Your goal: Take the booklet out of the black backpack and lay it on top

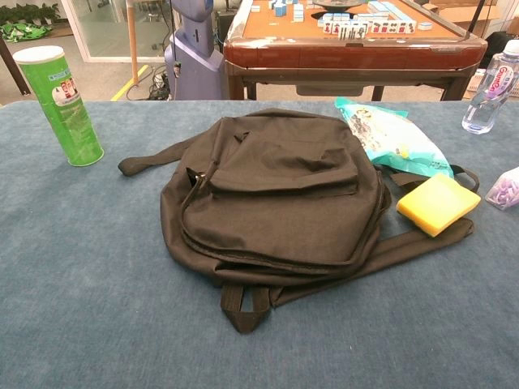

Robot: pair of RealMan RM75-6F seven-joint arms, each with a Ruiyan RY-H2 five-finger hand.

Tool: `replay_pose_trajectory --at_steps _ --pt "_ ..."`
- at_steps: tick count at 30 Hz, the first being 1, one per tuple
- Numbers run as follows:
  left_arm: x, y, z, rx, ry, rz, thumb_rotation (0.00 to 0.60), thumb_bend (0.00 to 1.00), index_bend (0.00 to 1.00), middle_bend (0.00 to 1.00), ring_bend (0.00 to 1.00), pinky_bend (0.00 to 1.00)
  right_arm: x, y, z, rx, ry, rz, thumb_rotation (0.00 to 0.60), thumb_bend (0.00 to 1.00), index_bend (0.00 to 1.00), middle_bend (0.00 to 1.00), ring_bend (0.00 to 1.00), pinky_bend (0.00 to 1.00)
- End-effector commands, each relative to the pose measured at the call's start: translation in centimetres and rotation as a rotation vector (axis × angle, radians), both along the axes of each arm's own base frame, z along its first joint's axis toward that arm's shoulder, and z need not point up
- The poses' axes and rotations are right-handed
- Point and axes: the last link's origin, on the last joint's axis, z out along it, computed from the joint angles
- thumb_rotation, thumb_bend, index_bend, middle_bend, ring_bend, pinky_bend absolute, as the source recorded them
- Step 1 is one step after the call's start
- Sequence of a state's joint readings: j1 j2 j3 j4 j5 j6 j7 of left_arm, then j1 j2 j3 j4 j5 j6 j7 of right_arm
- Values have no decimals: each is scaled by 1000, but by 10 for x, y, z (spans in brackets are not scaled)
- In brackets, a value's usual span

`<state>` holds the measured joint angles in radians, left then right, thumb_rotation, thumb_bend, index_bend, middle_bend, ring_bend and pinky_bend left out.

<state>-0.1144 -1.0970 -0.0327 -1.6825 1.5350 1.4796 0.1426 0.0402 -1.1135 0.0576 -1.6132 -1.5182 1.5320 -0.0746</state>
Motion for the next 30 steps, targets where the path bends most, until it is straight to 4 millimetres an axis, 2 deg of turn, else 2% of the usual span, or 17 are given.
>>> replay_pose_trajectory --at_steps 1,10,16,24,30 --pt "0 0 0 -1 1 -1 600 329 230 201 189 107 0 0 0 1 0 -1 600 198 403 336 314 418" --pt "2 3 -1 -12 -9 -19 600 329 231 201 190 107 1 0 6 -31 3 11 600 198 403 336 314 418" --pt "12 12 -7 -74 -81 -70 600 329 233 201 190 107 5 -6 17 -75 28 30 600 198 403 336 306 418" --pt "46 44 -28 -215 -110 -238 600 329 234 201 190 107 16 -18 24 -81 43 60 600 198 403 336 304 418" --pt "80 71 -56 -323 -125 -359 600 329 234 201 190 107 20 -25 19 -51 34 58 600 198 403 336 304 418"
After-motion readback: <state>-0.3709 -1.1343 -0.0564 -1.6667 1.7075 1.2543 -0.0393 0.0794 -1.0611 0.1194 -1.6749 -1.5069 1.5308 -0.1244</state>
